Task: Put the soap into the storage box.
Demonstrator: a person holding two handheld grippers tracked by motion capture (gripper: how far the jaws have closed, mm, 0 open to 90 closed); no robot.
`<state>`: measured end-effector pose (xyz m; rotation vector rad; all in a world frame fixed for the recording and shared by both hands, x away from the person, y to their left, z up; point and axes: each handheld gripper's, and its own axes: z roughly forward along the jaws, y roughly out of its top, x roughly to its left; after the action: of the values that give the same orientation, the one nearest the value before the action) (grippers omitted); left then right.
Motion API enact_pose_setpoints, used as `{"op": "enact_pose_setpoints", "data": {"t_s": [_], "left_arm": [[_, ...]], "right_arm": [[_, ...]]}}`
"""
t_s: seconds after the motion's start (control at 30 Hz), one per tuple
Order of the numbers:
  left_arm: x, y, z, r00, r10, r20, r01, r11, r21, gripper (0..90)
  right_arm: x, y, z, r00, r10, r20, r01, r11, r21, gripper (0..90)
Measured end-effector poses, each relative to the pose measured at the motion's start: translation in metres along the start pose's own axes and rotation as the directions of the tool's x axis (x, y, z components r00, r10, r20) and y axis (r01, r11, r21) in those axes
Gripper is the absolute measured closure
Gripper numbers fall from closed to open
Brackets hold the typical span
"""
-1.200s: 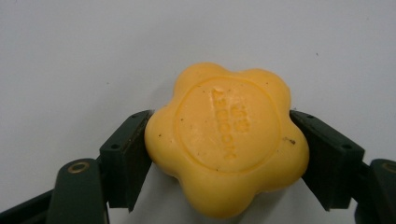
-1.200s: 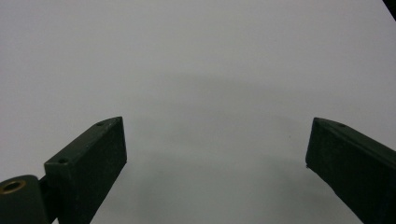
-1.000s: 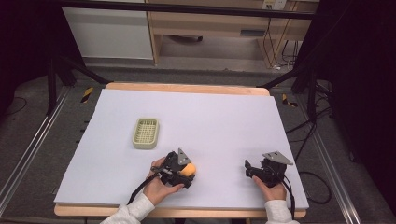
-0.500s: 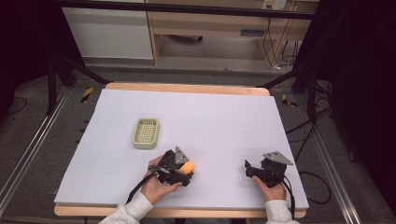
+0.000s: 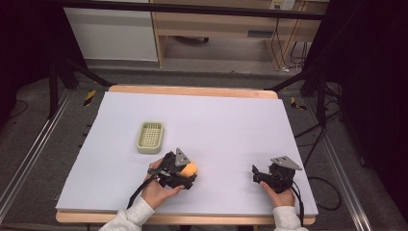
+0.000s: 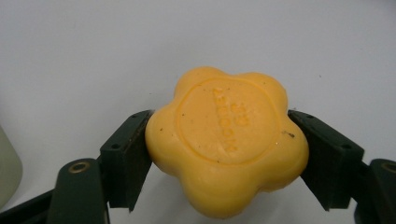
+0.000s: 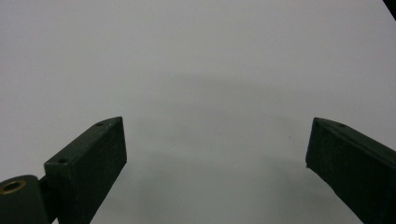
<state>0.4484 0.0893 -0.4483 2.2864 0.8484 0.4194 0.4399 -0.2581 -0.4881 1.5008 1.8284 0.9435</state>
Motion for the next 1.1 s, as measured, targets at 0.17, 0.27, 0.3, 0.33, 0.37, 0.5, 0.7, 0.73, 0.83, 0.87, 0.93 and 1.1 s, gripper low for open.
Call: {"op": "enact_pose_setpoints", "data": {"t_s": [0.17,0.27,0.3,0.33,0.37,0.5,0.7,0.73,0.83,0.87,0.93,1.1], "left_arm": [[0.004,0.0,-0.006,1.0,-0.007,-0.006,0.007,0.9999,-0.007,25.4],[0.007,0.0,-0.009,0.9999,-0.012,-0.009,0.012,0.9998,-0.013,25.4],[0.008,0.0,-0.01,0.9998,-0.017,-0.008,0.017,0.9997,-0.015,25.4],[0.008,0.0,-0.011,0.9998,-0.02,-0.01,0.019,0.9997,-0.017,25.4],[0.009,0.0,-0.012,0.9997,-0.023,-0.011,0.023,0.9996,-0.017,25.4],[0.013,-0.001,-0.014,0.9995,-0.028,-0.015,0.028,0.9994,-0.02,25.4],[0.019,-0.001,-0.019,0.9986,-0.049,-0.02,0.049,0.9983,-0.032,25.4],[0.02,-0.001,-0.021,0.9986,-0.047,-0.024,0.046,0.9984,-0.033,25.4],[0.023,-0.002,-0.024,0.9978,-0.06,-0.029,0.059,0.9973,-0.043,25.4],[0.024,-0.002,-0.025,0.9976,-0.062,-0.031,0.061,0.9971,-0.045,25.4],[0.027,-0.002,-0.028,0.9972,-0.068,-0.032,0.066,0.9965,-0.05,25.4],[0.034,-0.002,-0.035,0.9952,-0.089,-0.04,0.086,0.9937,-0.071,25.4]], "right_arm": [[0.0,0.0,0.0,1.0,0.005,-0.001,-0.005,1.0,0.0,5.7],[0.0,0.0,0.0,1.0,0.004,0.001,-0.004,1.0,-0.001,5.6],[0.0,0.0,0.0,1.0,0.003,0.0,-0.003,1.0,-0.001,5.6],[0.0,0.0,0.0,1.0,0.003,-0.001,-0.003,1.0,-0.002,5.6],[0.0,0.0,0.0,1.0,0.003,-0.001,-0.003,1.0,-0.002,5.6],[-0.001,0.0,-0.001,1.0,0.006,0.001,-0.006,1.0,-0.004,5.7],[-0.002,0.0,-0.001,0.9999,0.012,-0.006,-0.012,1.0,-0.006,5.6],[-0.002,0.0,-0.001,0.9999,0.013,-0.007,-0.013,1.0,-0.006,5.6],[-0.002,0.0,-0.001,0.9999,0.013,-0.006,-0.013,1.0,-0.006,5.6],[-0.002,0.0,-0.001,0.9999,0.013,-0.007,-0.013,1.0,-0.007,5.6],[-0.002,0.0,-0.001,0.9999,0.014,-0.007,-0.014,1.0,-0.006,5.6],[-0.002,0.0,-0.001,0.9999,0.012,-0.007,-0.012,1.0,-0.008,5.6]]}}
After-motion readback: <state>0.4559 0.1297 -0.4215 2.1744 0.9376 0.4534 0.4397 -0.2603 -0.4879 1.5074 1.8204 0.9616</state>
